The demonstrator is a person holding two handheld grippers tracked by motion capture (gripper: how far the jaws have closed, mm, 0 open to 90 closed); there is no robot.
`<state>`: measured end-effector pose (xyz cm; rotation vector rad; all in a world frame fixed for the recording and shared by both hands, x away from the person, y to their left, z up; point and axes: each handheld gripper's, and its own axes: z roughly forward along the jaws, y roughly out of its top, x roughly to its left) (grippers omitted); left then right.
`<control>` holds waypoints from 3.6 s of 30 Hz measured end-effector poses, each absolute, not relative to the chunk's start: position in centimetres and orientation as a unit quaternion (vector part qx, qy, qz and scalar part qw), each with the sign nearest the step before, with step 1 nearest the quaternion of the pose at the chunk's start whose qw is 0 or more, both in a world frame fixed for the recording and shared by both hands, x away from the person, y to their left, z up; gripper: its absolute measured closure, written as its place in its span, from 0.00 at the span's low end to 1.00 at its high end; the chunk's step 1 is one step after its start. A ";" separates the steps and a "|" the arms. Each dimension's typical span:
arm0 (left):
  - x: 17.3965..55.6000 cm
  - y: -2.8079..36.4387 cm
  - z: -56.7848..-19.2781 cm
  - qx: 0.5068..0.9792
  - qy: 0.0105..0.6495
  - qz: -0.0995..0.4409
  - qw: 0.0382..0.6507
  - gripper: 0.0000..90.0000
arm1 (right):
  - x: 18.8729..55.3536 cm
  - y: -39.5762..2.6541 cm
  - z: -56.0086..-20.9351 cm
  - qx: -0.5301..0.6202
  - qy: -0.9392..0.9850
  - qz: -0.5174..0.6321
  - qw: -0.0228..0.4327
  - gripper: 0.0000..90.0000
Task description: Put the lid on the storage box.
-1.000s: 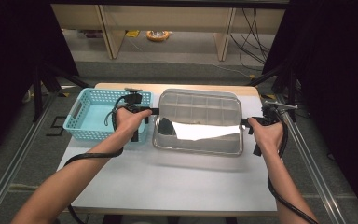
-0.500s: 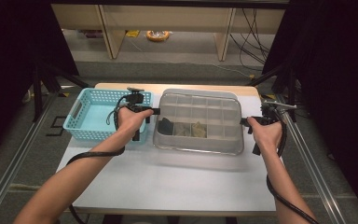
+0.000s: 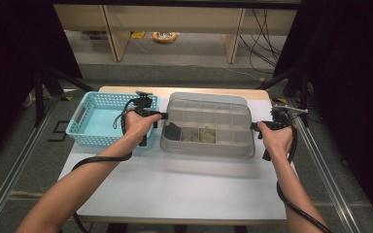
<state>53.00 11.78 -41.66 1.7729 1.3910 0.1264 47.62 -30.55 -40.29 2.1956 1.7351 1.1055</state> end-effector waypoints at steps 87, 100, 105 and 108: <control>44.8 14.1 -42.4 0.692 0.557 -0.066 0.454 0.57 | 40.3 -30.5 -40.7 0.739 0.558 0.377 -0.017 0.75; 45.3 13.9 -43.0 0.684 0.569 -0.101 0.444 0.68 | 40.4 -30.3 -40.7 0.734 0.564 0.378 -0.025 0.77; 45.3 13.9 -42.8 0.687 0.570 -0.094 0.442 0.71 | 40.4 -30.5 -40.7 0.735 0.562 0.378 -0.023 0.79; 45.3 13.9 -42.8 0.692 0.568 -0.090 0.437 0.71 | 40.4 -30.5 -40.6 0.735 0.560 0.381 -0.029 0.80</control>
